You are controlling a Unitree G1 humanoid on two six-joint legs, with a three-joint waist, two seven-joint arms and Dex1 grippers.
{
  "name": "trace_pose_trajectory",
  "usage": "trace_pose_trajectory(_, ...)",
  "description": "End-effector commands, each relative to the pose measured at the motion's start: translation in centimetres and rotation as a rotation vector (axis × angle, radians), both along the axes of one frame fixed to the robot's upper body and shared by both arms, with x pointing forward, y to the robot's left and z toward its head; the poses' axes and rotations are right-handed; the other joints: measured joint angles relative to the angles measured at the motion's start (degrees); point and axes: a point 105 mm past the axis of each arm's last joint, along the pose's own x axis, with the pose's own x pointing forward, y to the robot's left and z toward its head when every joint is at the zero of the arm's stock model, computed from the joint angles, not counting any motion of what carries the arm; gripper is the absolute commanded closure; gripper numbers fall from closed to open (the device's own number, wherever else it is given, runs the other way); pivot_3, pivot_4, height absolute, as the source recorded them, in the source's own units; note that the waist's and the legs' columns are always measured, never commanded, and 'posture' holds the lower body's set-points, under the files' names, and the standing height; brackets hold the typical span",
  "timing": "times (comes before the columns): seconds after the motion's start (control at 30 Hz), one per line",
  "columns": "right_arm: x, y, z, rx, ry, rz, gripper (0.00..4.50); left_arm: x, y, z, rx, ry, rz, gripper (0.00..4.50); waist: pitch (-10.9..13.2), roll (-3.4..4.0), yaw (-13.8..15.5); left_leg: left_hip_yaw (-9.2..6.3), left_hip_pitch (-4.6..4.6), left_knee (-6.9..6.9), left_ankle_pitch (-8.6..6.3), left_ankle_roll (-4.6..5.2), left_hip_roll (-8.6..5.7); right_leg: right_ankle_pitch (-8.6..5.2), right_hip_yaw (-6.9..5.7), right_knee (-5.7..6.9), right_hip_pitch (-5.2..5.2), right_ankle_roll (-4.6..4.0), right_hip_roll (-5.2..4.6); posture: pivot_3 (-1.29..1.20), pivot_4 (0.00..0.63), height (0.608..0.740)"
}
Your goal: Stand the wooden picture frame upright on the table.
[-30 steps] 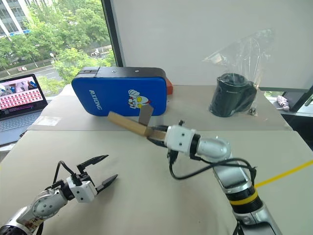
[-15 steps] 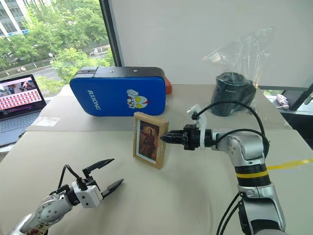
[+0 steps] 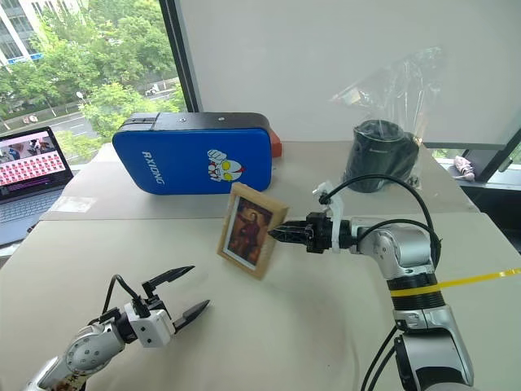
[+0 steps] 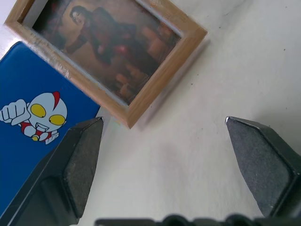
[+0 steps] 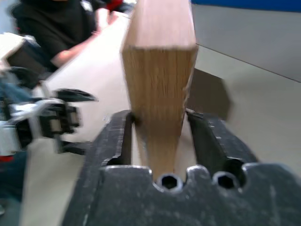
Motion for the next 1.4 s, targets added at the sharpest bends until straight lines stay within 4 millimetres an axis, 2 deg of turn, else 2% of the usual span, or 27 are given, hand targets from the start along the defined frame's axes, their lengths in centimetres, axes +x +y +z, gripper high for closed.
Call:
trace_pose_trajectory(0.03,-0.5,-0.4,1.0,-0.009,-0.038,-0.004,0.77,0.3,0.0,1.0,-0.013,-0.036,0.0,0.0,0.0,0.01,0.0,0.0,-0.02,-0.05,-0.01,0.01,0.0,0.06,0.0,-0.03,-0.02,-0.1,-0.01,0.0,0.15,0.74)
trace_pose_trajectory(0.1,-0.8,-0.6,1.2,-0.014,-0.042,-0.006,0.03,0.3,0.0,1.0,-0.015,-0.034,0.0,0.0,0.0,0.04,0.0,0.0,-0.05,-0.05,-0.02,0.03,0.0,0.21,0.0,-0.06,-0.04,-0.37,-0.02,0.0,0.15,0.74)
trace_pose_trajectory(0.37,-2.5,-1.7,1.8,-0.022,-0.05,-0.011,0.03,0.3,0.1,1.0,-0.015,-0.032,-0.001,0.0,0.0,0.06,0.1,0.0,-0.12,-0.05,-0.04,0.07,-0.01,0.19,-0.01,-0.16,-0.05,-0.35,-0.02,0.0,0.15,0.74)
trace_pose_trajectory(0.5,-3.4,-3.3,0.9,-0.116,-0.079,-0.046,0.03,0.5,0.5,1.3,-0.027,-0.036,0.026,0.0,0.1,0.05,0.3,0.0,-0.12,-0.05,-0.04,0.06,-0.01,0.16,-0.01,-0.15,-0.05,-0.29,-0.03,0.0,0.15,0.74)
trace_pose_trajectory(0.63,-5.5,-5.0,0.2,-0.174,-0.106,-0.079,0.03,0.8,2.3,2.1,-0.18,0.03,0.171,0.0,0.1,0.03,0.8,0.0,-0.15,-0.08,-0.05,0.08,-0.01,0.14,-0.02,-0.22,-0.05,-0.28,-0.04,0.0,0.15,0.74)
trace_pose_trajectory(0.73,-6.5,-7.2,-1.6,-0.294,-0.149,-0.269,0.03,0.6,4.7,1.2,-0.521,0.308,0.437,0.0,0.1,-0.03,1.0,0.0,-0.2,-0.08,-0.06,0.09,-0.01,0.12,-0.02,-0.22,-0.06,-0.26,-0.05,0.0,0.15,0.74)
trace_pose_trajectory(0.77,-6.5,-7.5,-1.8,-0.301,-0.157,-0.324,0.03,0.4,5.0,0.8,-0.596,0.385,0.493,0.0,0.1,-0.04,1.0,0.0,-0.21,-0.06,-0.06,0.1,-0.01,-0.03,-0.02,-0.23,-0.06,0.0,-0.04,0.0,0.15,0.74)
trace_pose_trajectory(0.83,-5.2,-8.7,-2.4,-0.334,-0.228,-0.591,0.03,0.2,5.5,0.7,-0.789,0.514,0.589,0.0,0.1,-0.14,0.8,0.01,-0.16,-0.01,-0.08,0.12,-0.01,-0.13,-0.01,-0.15,-0.03,0.16,-0.04,0.0,0.15,0.74)
trace_pose_trajectory(0.93,-4.9,-10.5,-3.4,-0.296,-0.273,-1.013,0.03,0.0,5.5,0.7,-0.868,0.578,0.645,0.0,0.2,-0.29,0.9,0.0,-0.08,0.04,-0.03,0.03,0.02,-0.13,-0.01,0.01,-0.07,0.12,0.0,0.0,0.15,0.74)
trace_pose_trajectory(1.0,-5.5,-10.4,-4.0,-0.246,-0.276,-1.14,0.03,0.0,5.4,0.6,-0.87,0.588,0.669,0.0,0.2,-0.26,1.1,-0.01,-0.03,0.02,0.01,-0.03,0.02,-0.13,-0.02,0.01,-0.03,0.11,0.01,0.0,0.15,0.74)
trace_pose_trajectory(1.17,-5.9,-8.9,-5.1,-0.201,-0.311,-1.198,0.03,0.6,4.9,0.8,-0.902,0.565,0.697,0.0,0.2,-0.26,1.2,0.01,-0.15,-0.03,0.03,-0.14,-0.01,-0.1,0.01,-0.21,-0.05,0.08,-0.02,0.0,0.15,0.74)
trace_pose_trajectory(1.4,-5.6,-8.4,-5.5,-0.216,-0.344,-1.161,0.03,1.4,4.8,1.4,-0.894,0.526,0.682,0.0,0.2,-0.27,1.2,0.01,-0.13,-0.08,0.03,-0.13,0.0,-0.13,0.01,-0.2,-0.05,0.01,-0.01,0.0,0.15,0.74)
